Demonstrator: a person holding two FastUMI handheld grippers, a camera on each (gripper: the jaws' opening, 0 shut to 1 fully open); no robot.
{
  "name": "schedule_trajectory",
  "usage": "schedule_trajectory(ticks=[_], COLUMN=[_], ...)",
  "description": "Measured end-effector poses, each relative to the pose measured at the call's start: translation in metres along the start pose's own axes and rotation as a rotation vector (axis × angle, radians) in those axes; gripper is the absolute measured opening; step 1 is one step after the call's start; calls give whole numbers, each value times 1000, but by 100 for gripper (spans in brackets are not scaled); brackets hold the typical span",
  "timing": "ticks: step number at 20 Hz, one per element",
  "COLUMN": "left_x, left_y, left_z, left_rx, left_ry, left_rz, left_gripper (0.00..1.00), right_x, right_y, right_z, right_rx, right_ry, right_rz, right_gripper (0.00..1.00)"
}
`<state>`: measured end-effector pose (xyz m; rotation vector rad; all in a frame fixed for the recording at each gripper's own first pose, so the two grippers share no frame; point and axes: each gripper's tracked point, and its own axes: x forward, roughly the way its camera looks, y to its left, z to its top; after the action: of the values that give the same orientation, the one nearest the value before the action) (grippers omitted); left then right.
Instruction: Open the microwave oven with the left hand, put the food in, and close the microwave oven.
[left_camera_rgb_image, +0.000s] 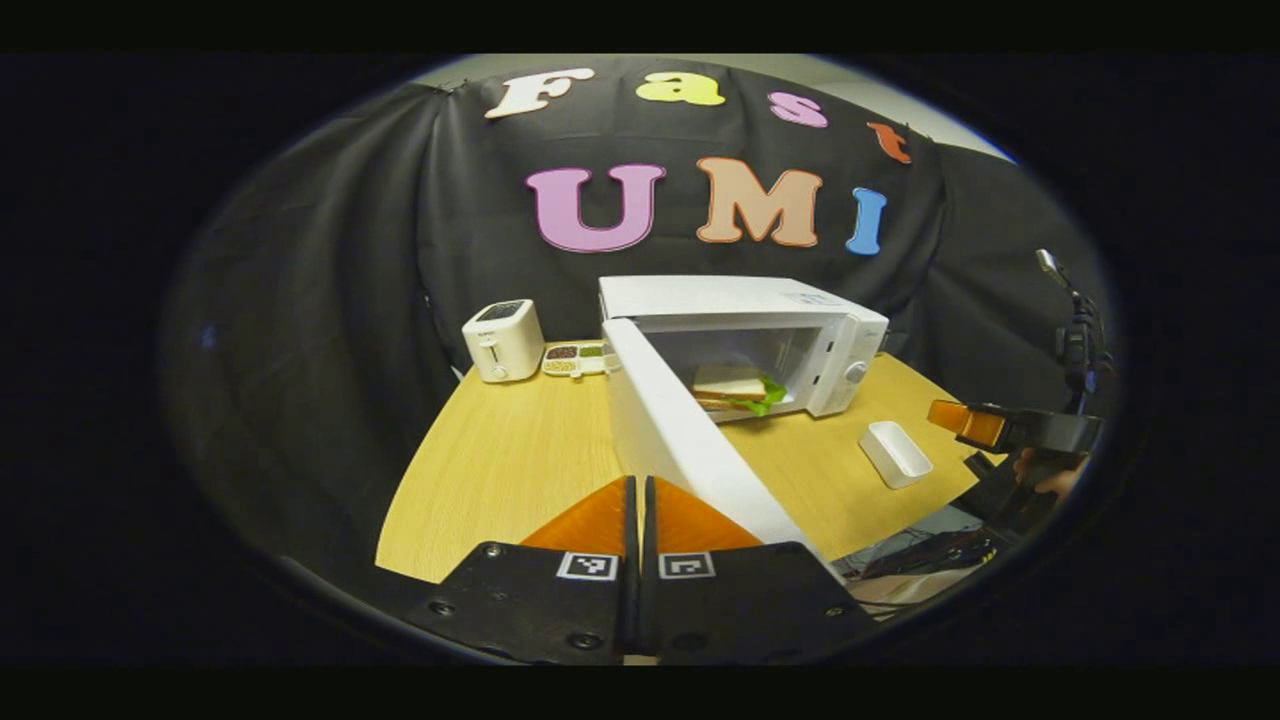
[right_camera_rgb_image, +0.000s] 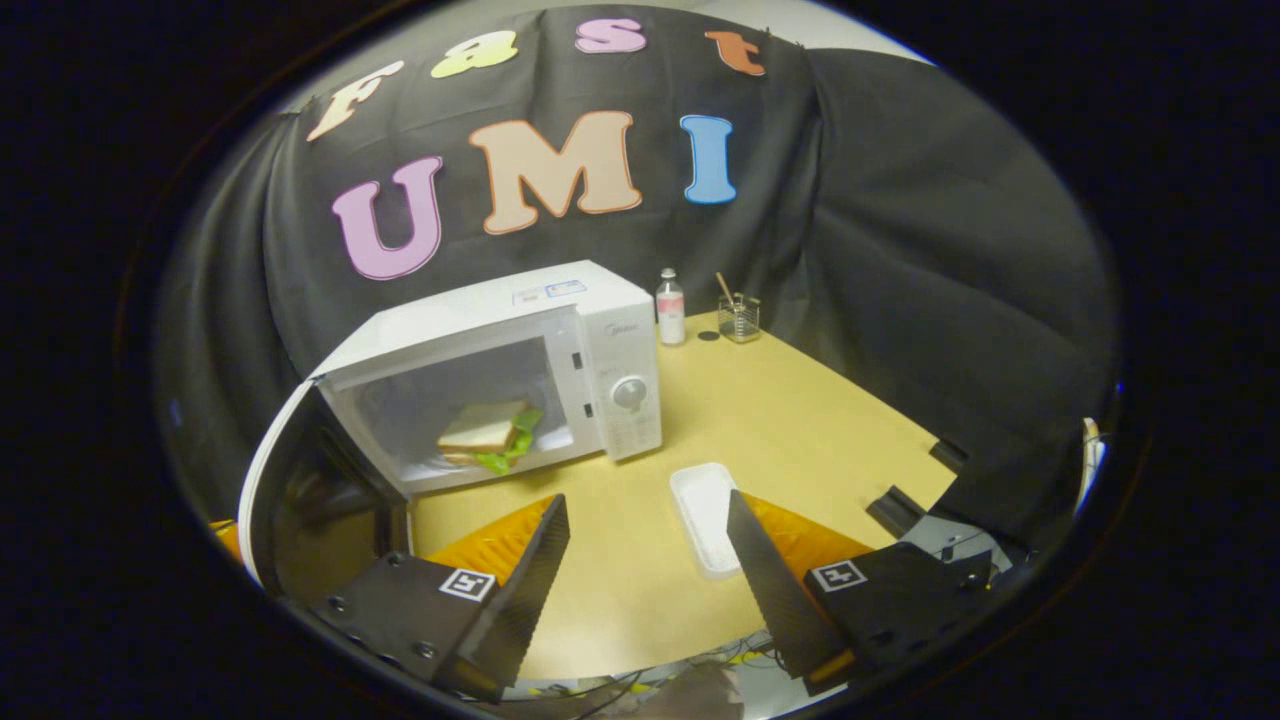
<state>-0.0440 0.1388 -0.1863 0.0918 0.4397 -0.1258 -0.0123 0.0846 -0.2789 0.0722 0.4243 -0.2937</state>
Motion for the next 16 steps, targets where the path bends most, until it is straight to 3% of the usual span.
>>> schedule_trajectory(ticks=[14, 15, 16], left_x=[38, 42, 45], left_y=[-70, -75, -81], left_z=[21, 22, 23], left_rx=[-42, -52, -63], left_ry=[-7, -7, -9], left_rz=[103, 108, 113], left_gripper=[1, 0, 0], right_x=[47, 50, 54], right_y=[-73, -78, -83], right_z=[58, 60, 61], right_rx=[-77, -74, -68], right_ry=[-38, -37, -35], right_rz=[71, 76, 82], right_gripper=[98, 89, 98])
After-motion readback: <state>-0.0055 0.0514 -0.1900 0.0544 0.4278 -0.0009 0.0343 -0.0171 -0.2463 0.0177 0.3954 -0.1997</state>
